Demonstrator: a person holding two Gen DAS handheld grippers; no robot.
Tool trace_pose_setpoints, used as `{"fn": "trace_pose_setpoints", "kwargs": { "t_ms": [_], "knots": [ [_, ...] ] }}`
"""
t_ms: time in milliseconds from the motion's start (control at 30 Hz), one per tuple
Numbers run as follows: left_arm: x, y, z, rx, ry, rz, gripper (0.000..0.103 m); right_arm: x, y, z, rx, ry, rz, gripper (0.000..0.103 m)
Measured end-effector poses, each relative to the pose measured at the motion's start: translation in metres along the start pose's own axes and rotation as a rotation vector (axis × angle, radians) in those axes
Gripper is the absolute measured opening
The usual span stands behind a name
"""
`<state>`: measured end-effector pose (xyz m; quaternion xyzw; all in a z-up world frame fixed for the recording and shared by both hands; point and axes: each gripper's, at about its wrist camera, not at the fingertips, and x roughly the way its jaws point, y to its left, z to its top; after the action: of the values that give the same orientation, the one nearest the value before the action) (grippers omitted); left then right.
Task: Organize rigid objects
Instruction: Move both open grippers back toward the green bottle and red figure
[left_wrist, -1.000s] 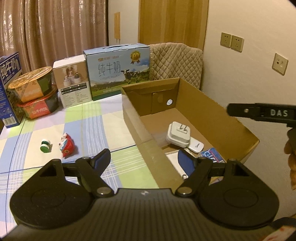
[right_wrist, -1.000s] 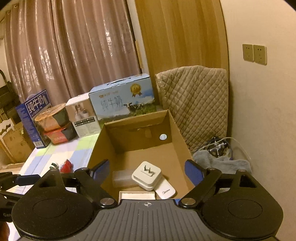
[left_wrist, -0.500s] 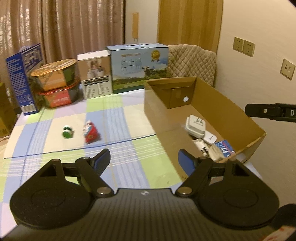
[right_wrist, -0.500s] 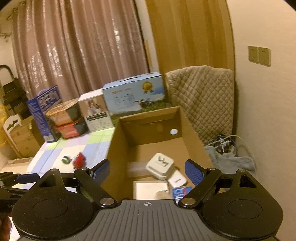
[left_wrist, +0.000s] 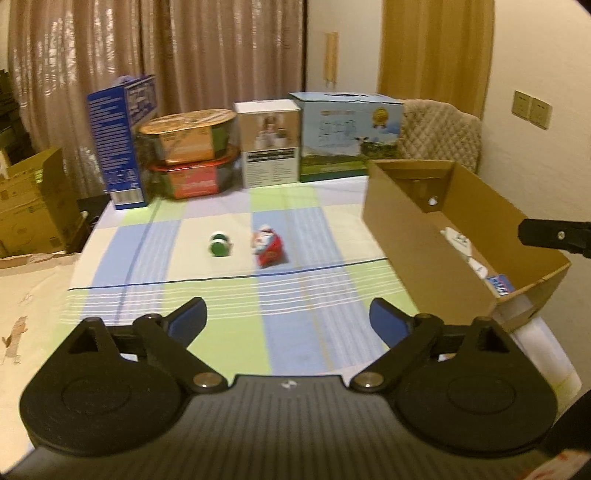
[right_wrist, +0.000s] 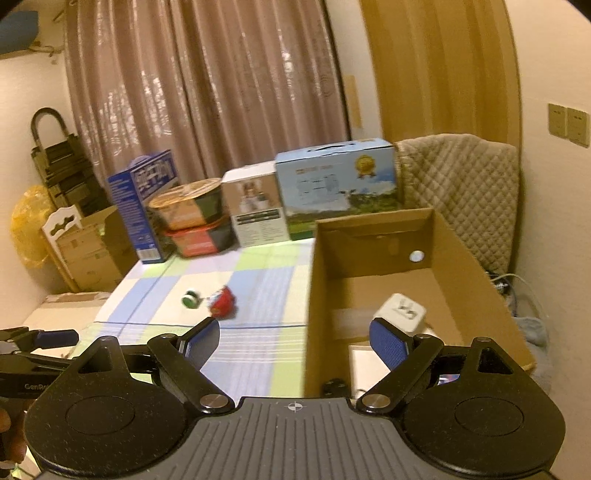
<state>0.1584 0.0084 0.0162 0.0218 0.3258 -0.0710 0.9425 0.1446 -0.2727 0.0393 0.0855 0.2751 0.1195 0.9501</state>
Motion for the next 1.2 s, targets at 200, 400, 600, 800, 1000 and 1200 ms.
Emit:
{"fn": "trace_pose_setpoints", "kwargs": {
  "t_ms": [200,400,600,800,1000,1200],
  "knots": [
    [-0.008,0.03,-0.004,-0.032,-0.01,0.041,0.099,0.009,0.03,0.001,-0.019,0.009,0.037,0.086],
    [-0.014,0.051,-0.003,-0.063,-0.029,0.071,0.102,0.014,0.056,0.002,-0.044,0.011,0.069,0.086],
    [-0.006,0.068,-0.002,-0.086,-0.018,0.08,0.102,0.027,0.075,0.003,-0.053,0.012,0.101,0.086],
    [0.016,0.078,-0.007,-0.094,0.002,0.074,0.102,0.047,0.085,0.001,-0.054,0.012,0.112,0.086],
    [0.043,0.1,-0.01,-0.134,-0.01,0.109,0.102,0.083,0.097,0.0,-0.064,0.025,0.108,0.086],
    [0.078,0.119,-0.004,-0.136,-0.039,0.164,0.102,0.132,0.112,-0.005,-0.099,0.021,0.089,0.086]
  ]
}}
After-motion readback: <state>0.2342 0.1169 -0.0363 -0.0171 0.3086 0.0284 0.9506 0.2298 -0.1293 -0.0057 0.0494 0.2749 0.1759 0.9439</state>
